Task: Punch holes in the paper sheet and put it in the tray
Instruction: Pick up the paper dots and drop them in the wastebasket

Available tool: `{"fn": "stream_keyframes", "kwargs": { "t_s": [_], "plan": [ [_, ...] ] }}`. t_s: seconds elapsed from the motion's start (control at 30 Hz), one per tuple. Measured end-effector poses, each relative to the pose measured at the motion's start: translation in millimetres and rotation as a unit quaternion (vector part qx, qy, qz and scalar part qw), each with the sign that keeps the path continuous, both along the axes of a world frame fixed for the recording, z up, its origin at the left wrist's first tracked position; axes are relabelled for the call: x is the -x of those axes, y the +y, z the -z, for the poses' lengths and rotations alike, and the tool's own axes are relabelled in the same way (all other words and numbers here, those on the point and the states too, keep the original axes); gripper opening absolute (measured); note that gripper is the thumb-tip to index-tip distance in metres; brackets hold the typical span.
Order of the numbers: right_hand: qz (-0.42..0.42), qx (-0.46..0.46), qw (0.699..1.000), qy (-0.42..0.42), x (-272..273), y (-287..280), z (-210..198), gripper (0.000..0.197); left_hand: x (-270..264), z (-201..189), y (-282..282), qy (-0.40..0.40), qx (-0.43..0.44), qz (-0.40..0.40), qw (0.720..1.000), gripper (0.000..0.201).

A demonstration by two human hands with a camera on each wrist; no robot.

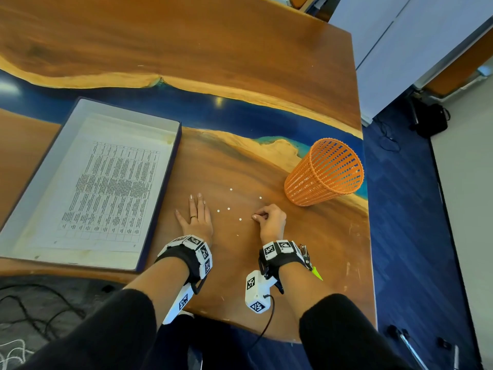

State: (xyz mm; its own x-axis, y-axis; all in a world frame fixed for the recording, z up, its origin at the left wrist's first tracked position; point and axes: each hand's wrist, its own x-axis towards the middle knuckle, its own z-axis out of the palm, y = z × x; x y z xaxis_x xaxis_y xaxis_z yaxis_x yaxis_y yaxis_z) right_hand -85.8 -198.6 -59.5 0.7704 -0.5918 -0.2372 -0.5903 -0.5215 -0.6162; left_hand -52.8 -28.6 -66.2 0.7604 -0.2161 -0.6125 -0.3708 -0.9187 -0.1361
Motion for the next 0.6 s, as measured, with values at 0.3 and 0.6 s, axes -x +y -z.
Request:
{"fn": "stream_keyframes", "kwargs": {
  "t_s": [0.3,0.6],
  "plan": [
    [-0.002,0.007,1.000,-0.012,1.6,0.9,1.9,0.008,-1.0,-0.2,0.9,0.004,-0.003,0.006,1.000,0.112],
    [-0.033,0.042,0.998,0.011,4.0,2.5,10.6,0.012,-1.6,-4.4,0.6,0.015,-0.001,0.002,1.000,0.111]
  ]
}}
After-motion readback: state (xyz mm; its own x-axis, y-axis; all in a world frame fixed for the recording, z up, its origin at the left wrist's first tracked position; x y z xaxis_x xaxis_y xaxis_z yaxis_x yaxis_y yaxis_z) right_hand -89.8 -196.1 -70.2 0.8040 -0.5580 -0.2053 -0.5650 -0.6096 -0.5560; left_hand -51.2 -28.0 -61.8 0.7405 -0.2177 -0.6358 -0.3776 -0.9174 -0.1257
